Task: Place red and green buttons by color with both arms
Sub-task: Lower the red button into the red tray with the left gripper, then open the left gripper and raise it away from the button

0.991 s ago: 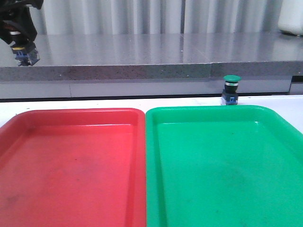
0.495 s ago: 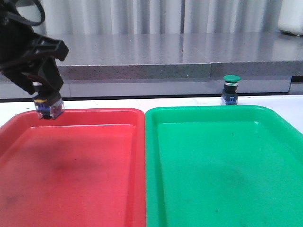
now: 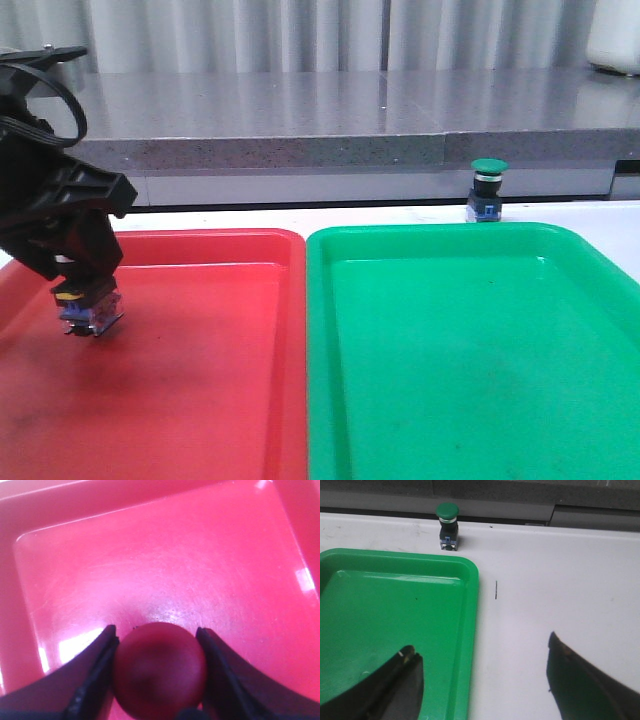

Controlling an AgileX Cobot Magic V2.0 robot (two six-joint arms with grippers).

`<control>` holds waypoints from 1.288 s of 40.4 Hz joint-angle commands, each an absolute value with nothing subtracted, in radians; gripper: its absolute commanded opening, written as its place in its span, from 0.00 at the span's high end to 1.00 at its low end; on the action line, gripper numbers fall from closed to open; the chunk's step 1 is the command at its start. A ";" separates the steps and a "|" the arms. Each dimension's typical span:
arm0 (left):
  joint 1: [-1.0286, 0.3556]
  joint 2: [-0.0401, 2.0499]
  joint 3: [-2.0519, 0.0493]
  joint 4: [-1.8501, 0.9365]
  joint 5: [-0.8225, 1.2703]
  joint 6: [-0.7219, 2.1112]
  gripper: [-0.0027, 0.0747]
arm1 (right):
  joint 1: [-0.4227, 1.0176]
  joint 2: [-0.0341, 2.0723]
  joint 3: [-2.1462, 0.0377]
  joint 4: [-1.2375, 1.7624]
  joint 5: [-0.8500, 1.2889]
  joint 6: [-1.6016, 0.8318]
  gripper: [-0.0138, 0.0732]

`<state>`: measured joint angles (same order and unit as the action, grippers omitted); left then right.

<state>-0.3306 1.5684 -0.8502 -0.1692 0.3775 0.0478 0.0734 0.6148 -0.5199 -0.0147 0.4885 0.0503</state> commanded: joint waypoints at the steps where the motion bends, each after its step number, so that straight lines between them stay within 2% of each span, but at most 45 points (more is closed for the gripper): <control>1: -0.338 1.551 -0.871 -0.185 0.325 0.044 0.70 | 0.070 0.620 -0.554 -0.024 0.416 0.042 0.22; 3: -0.338 1.553 -0.871 -0.185 0.324 0.044 0.67 | 0.070 0.620 -0.554 -0.024 0.416 0.042 0.22; 10: -0.338 1.553 -0.871 -0.185 0.324 0.044 0.48 | 0.070 0.620 -0.554 -0.024 0.416 0.042 0.22; 21: -0.338 1.551 -0.871 -0.185 0.320 0.044 0.37 | 0.070 0.620 -0.554 -0.024 0.416 0.042 0.22; 30: -0.338 1.441 -0.871 -0.185 0.318 0.044 0.37 | 0.070 0.620 -0.554 -0.024 0.416 0.042 0.22; 52: -0.338 0.861 -0.864 -0.101 0.517 0.048 0.37 | 0.070 0.620 -0.554 -0.024 0.416 0.042 0.22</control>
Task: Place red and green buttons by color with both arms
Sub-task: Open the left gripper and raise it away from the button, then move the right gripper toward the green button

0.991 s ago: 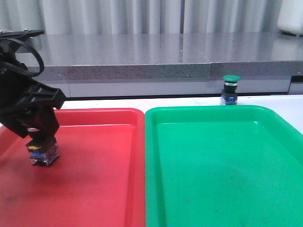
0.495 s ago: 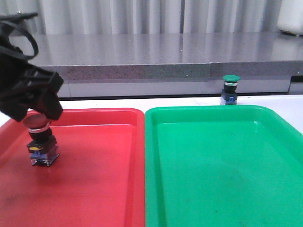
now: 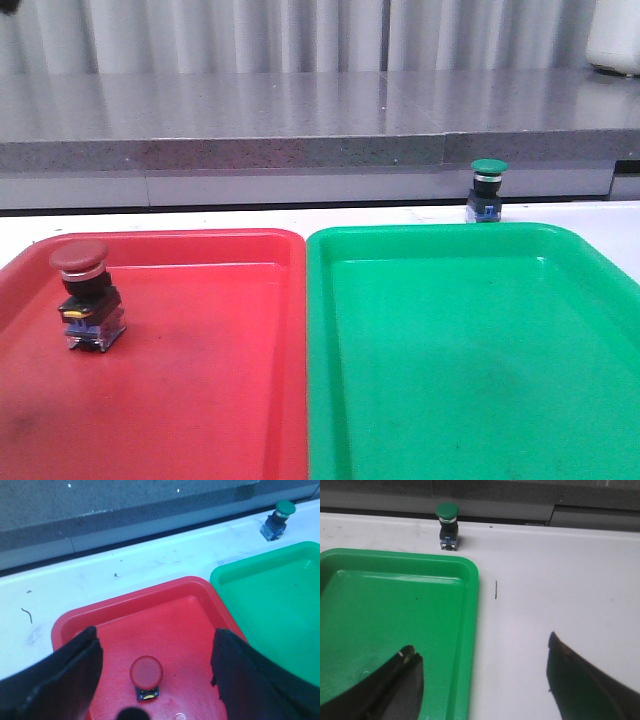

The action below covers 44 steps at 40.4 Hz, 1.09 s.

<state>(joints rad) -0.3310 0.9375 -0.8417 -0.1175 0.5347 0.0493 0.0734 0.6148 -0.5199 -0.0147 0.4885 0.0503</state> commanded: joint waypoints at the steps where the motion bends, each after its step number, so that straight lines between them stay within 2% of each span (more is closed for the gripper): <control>1: -0.338 0.836 -0.862 -0.096 0.527 0.048 0.37 | 0.070 0.620 -0.554 -0.024 0.416 0.042 0.22; 15: -0.338 0.600 -0.757 -0.089 0.538 0.048 0.37 | 0.070 0.620 -0.554 -0.024 0.416 0.042 0.22; 44: -0.338 0.593 -0.748 -0.089 0.538 0.048 0.37 | 0.070 0.620 -0.554 -0.024 0.416 0.042 0.22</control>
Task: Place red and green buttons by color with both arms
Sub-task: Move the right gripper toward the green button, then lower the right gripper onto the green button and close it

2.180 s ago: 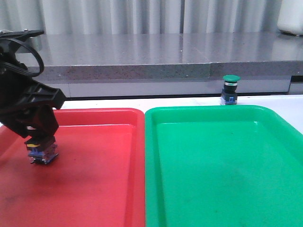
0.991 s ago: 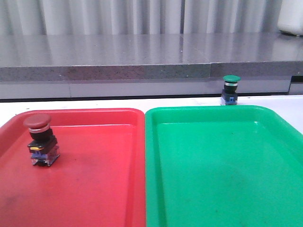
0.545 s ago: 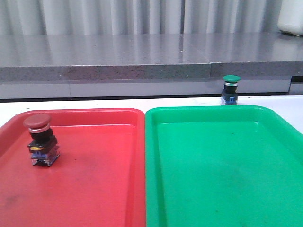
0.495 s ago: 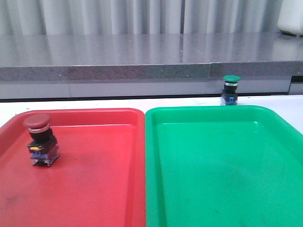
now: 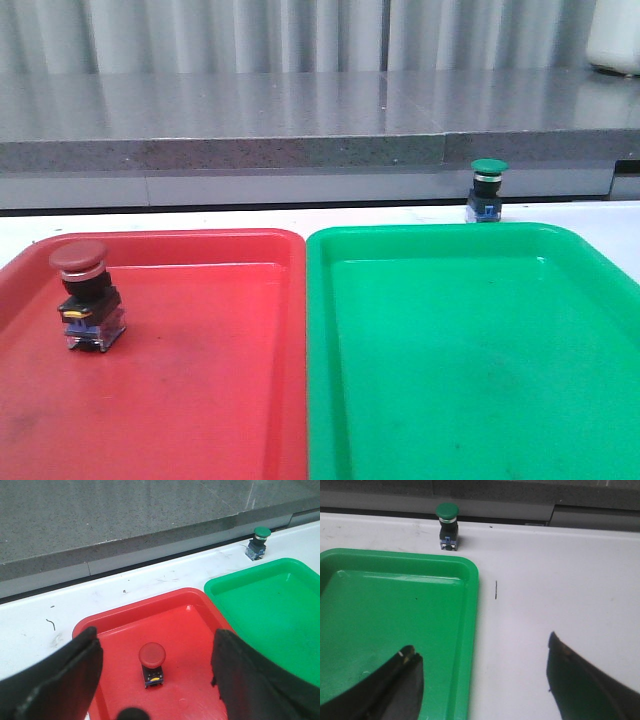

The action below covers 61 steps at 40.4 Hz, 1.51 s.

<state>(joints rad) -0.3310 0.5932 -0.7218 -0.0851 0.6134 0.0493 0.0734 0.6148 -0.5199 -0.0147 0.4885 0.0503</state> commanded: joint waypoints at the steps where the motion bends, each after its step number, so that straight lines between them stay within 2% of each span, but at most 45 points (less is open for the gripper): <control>1: -0.338 0.593 -0.748 -0.089 0.538 0.048 0.37 | 0.070 0.620 -0.554 -0.024 0.416 0.042 0.22; 18: -0.338 0.593 -0.748 -0.089 0.538 0.048 0.37 | 0.070 0.624 -0.556 -0.006 0.315 0.043 0.22; 23: -0.338 0.593 -0.748 -0.089 0.538 0.048 0.37 | 0.070 0.682 -0.597 0.000 0.310 0.043 0.22; 38: -0.338 0.593 -0.748 -0.089 0.538 0.048 0.37 | 0.132 1.087 -0.962 0.068 0.504 0.032 0.22; 61: -0.338 0.593 -0.748 -0.089 0.538 0.048 0.37 | 0.145 1.725 -1.416 0.017 0.524 0.000 0.22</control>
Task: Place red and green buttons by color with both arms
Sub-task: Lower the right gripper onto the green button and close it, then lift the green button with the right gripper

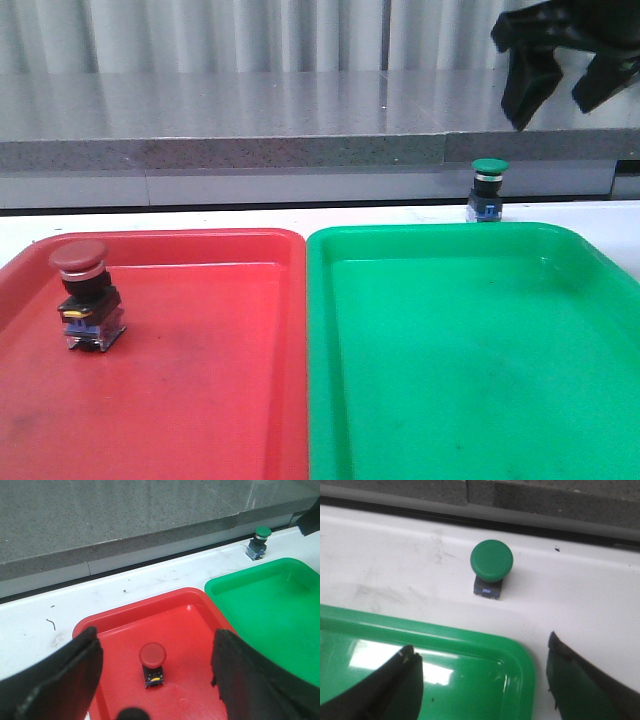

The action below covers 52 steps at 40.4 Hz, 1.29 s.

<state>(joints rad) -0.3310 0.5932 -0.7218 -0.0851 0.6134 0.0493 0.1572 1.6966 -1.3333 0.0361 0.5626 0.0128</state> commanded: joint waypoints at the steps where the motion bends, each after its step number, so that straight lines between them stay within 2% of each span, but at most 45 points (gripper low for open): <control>1: -0.338 0.593 -0.748 -0.089 0.538 0.048 0.37 | 0.143 1.753 -1.439 0.019 0.526 0.006 0.22; 11: -0.338 0.593 -0.748 -0.089 0.537 0.048 0.37 | 0.141 1.952 -1.602 0.042 0.510 0.008 0.22; 23: -0.338 0.593 -0.748 -0.089 0.537 0.048 0.37 | 0.141 2.077 -1.714 0.087 0.458 0.013 0.23; 25: -0.338 0.593 -0.748 -0.089 0.537 0.048 0.37 | 0.141 2.078 -1.717 0.086 0.459 0.013 0.27; 31: -0.338 0.593 -0.748 -0.089 0.537 0.048 0.37 | 0.141 2.078 -1.724 0.081 0.456 0.013 0.51; 34: -0.338 0.593 -0.748 -0.089 0.537 0.048 0.37 | 0.141 2.078 -1.731 0.081 0.459 0.013 0.56; 52: -0.338 0.593 -0.748 -0.089 0.537 0.048 0.37 | 0.143 1.871 -1.723 0.079 0.551 0.012 0.57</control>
